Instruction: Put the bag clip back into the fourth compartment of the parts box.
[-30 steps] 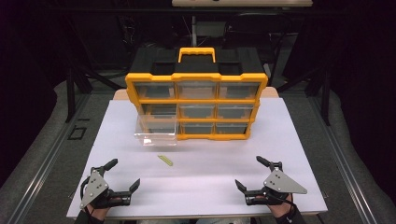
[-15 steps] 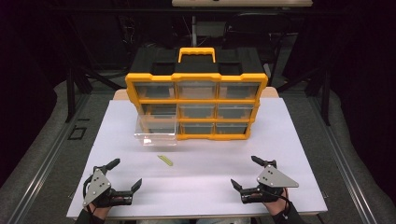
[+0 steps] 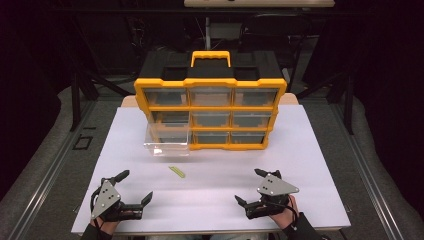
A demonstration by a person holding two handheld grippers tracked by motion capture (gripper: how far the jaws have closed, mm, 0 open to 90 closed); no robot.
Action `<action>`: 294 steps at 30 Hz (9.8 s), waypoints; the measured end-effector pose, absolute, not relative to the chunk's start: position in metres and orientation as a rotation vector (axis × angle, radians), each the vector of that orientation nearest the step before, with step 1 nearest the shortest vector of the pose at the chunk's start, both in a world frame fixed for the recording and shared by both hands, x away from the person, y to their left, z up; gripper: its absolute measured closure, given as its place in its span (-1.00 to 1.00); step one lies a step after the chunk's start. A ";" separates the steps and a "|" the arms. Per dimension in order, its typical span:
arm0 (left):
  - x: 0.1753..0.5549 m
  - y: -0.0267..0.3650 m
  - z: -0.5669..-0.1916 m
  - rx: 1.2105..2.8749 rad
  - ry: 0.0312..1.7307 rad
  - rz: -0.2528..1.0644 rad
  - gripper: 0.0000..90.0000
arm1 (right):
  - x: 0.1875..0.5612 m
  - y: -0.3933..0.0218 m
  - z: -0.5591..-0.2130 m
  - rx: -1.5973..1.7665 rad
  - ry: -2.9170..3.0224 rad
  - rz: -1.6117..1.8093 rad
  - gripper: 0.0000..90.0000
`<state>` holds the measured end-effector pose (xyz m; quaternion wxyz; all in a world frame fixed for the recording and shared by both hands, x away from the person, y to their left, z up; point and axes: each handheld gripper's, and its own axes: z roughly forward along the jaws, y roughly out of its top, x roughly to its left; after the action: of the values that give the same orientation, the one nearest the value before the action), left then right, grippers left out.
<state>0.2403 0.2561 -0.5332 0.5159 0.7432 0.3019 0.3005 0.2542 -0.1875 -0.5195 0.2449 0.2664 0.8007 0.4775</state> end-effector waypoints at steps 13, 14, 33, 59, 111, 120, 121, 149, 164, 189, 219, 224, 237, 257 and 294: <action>0.241 0.255 -0.533 1.793 0.726 0.717 -1.00 | 0.266 -0.156 -0.526 0.740 2.297 1.272 -1.00; 0.241 0.255 -0.534 1.794 0.728 0.717 -1.00 | 0.266 -0.156 -0.526 0.740 2.297 1.272 -1.00; 0.241 0.255 -0.534 1.812 0.728 0.705 -1.00 | 0.284 -0.109 -0.534 0.669 2.412 1.270 -1.00; 0.241 0.255 -0.533 1.822 0.726 0.701 -1.00 | 0.305 -0.068 -0.539 0.712 2.429 1.247 -1.00; 0.240 0.257 -0.532 1.811 0.722 0.702 -1.00 | 0.330 -0.007 -0.559 0.751 2.414 1.141 0.37; 0.240 0.257 -0.531 1.811 0.714 0.704 -1.00 | 0.334 0.001 -0.564 0.766 2.419 1.123 0.55; 0.240 0.257 -0.531 1.809 0.714 0.706 -1.00 | 0.334 0.002 -0.564 0.760 2.417 1.117 0.56; 0.239 0.258 -0.530 1.817 0.708 0.704 -1.00 | 0.334 0.001 -0.561 0.782 2.408 1.138 0.79; 0.238 0.259 -0.530 1.818 0.707 0.709 -1.00 | 0.330 -0.008 -0.553 0.787 2.419 1.145 0.79; 0.239 0.259 -0.530 1.822 0.708 0.715 -1.00 | 0.338 -0.040 -0.535 0.854 2.435 1.150 0.79; 0.241 0.256 -0.530 1.829 0.696 0.714 -1.00 | 0.351 -0.077 -0.513 0.929 2.445 1.111 0.79; 0.243 0.258 -0.531 1.825 0.706 0.715 -1.00 | 0.353 -0.081 -0.508 0.935 2.449 1.112 0.79; 0.248 0.253 -0.531 1.839 0.695 0.717 -1.00 | 0.358 -0.096 -0.495 0.934 2.420 1.125 0.79; 0.251 0.256 -0.533 1.832 0.706 0.709 -1.00 | 0.361 -0.109 -0.476 0.937 2.382 1.171 0.79; 0.248 0.256 -0.533 1.844 0.715 0.726 -1.00 | 0.353 -0.113 -0.434 0.912 2.287 1.271 0.79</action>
<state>0.2475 0.2556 -0.5332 0.4947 0.7608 0.2948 0.2993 0.3528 -0.1131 -0.4342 0.1841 0.3236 0.8112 0.4509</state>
